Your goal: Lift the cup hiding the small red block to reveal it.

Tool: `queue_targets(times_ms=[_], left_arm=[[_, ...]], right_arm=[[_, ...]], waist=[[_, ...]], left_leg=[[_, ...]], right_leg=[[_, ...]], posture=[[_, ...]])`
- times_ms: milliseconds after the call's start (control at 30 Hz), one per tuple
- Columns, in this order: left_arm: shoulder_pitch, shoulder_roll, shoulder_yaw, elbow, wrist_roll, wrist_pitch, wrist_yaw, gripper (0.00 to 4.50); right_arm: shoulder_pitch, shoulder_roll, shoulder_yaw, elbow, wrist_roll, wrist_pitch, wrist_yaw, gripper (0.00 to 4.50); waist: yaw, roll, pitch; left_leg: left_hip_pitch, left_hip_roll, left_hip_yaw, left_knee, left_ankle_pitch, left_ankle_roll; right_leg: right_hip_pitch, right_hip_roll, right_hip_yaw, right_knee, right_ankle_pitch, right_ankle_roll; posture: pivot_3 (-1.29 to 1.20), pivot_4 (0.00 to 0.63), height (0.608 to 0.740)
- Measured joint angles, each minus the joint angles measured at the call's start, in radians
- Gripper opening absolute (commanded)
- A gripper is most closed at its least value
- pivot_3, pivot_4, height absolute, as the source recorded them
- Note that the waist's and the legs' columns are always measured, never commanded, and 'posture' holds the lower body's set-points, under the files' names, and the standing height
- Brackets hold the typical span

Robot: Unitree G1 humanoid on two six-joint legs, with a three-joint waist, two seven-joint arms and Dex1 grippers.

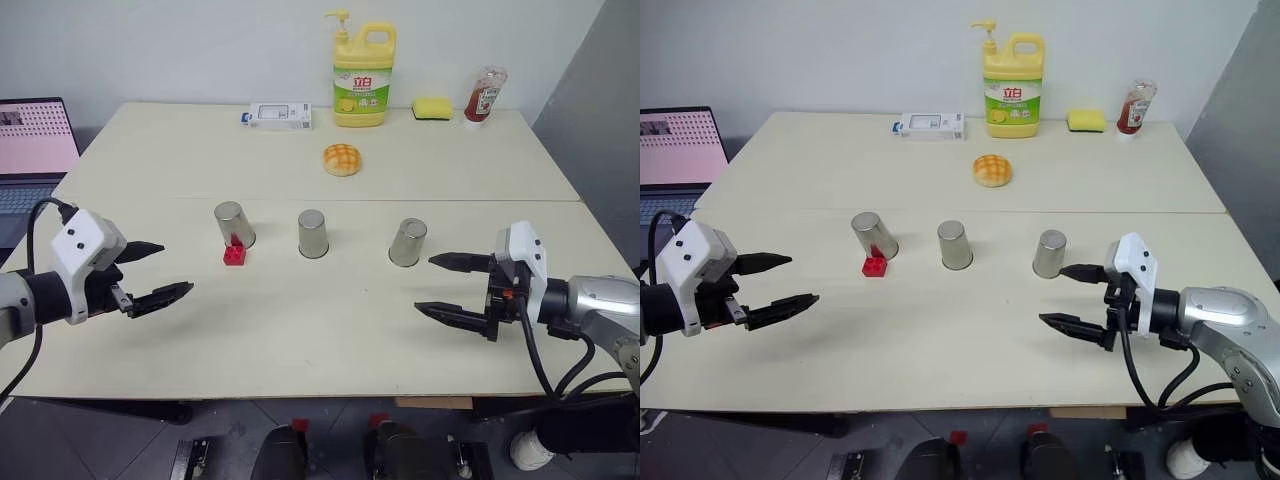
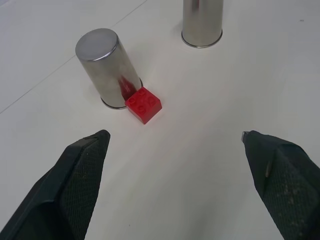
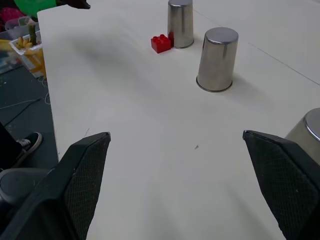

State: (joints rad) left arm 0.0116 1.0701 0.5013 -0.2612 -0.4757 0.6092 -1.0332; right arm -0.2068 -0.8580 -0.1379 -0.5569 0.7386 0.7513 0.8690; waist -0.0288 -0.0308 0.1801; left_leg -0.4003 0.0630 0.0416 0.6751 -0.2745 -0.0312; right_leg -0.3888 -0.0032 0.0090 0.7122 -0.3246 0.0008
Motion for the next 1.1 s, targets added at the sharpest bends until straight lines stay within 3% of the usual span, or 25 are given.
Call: queue_targets(times_ms=[1100], left_arm=[[-0.043,0.0,-0.005,0.041,0.003,-0.004,-0.008,4.49]], right_arm=[[0.0,0.0,-0.008,-0.018,0.01,0.011,-0.006,4.5]], waist=[[0.0,0.0,0.0]], left_leg=[[0.0,0.0,0.0,0.0,0.0,0.0]], right_leg=[[0.0,0.0,0.0,0.0,0.0,0.0]], posture=[[0.0,0.15,0.74]])
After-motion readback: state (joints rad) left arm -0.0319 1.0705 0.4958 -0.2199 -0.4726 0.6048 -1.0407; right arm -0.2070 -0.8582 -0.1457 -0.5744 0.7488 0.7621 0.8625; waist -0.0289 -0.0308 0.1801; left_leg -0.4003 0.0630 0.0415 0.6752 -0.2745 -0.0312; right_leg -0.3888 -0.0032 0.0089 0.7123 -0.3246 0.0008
